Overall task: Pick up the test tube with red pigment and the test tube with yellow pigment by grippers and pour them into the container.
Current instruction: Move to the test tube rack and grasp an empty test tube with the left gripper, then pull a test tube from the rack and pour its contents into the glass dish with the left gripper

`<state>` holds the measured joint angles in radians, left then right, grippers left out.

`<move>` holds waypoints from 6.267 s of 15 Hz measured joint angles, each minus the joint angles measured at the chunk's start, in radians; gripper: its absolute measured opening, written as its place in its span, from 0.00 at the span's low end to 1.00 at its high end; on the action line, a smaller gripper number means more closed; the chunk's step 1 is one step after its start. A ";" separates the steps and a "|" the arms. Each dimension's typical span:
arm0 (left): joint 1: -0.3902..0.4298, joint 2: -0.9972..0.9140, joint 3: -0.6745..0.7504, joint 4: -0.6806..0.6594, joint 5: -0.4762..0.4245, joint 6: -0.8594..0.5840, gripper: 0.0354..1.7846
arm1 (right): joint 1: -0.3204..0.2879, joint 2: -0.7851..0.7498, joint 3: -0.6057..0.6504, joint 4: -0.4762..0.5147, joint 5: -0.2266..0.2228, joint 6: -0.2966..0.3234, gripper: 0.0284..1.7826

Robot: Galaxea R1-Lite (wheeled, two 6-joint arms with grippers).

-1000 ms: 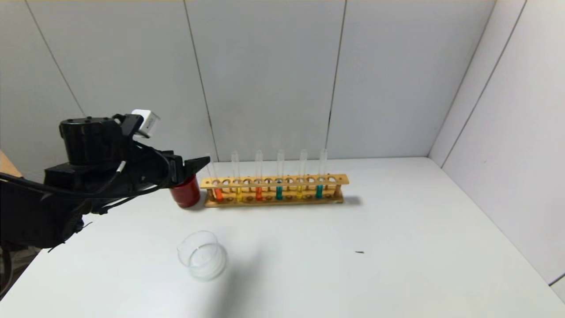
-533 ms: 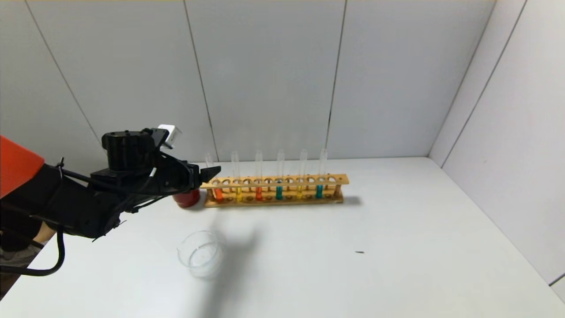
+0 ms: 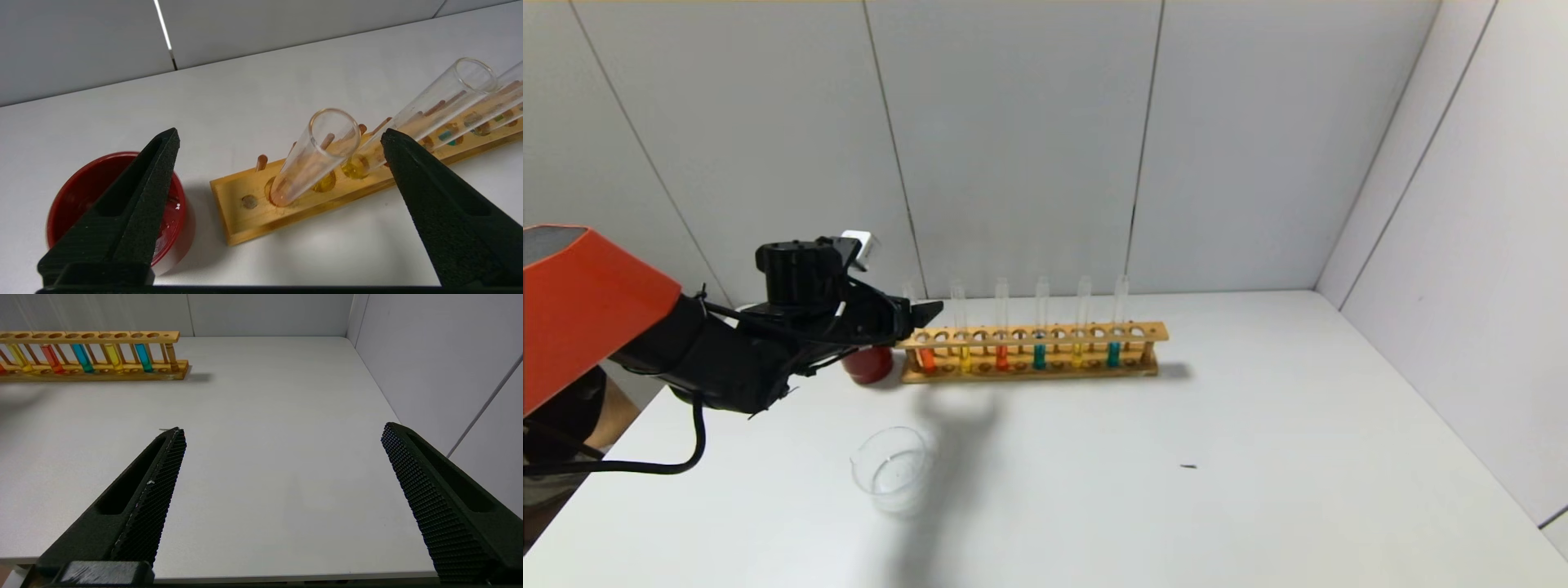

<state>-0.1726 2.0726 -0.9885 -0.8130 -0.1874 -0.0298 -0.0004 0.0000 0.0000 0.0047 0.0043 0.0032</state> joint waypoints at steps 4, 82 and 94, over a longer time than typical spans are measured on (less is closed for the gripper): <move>-0.006 0.055 -0.038 -0.005 0.000 0.000 0.75 | 0.000 0.000 0.000 0.000 0.000 0.000 0.98; 0.124 -0.177 0.769 -0.638 -0.152 1.495 0.16 | 0.000 0.000 0.000 0.000 0.000 0.000 0.98; 0.105 -0.084 0.680 -0.628 -0.156 1.726 0.16 | 0.000 0.000 0.000 0.000 0.000 0.000 0.98</move>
<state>-0.0672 1.9887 -0.3087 -1.4409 -0.3430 1.6957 0.0000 0.0000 0.0000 0.0043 0.0038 0.0028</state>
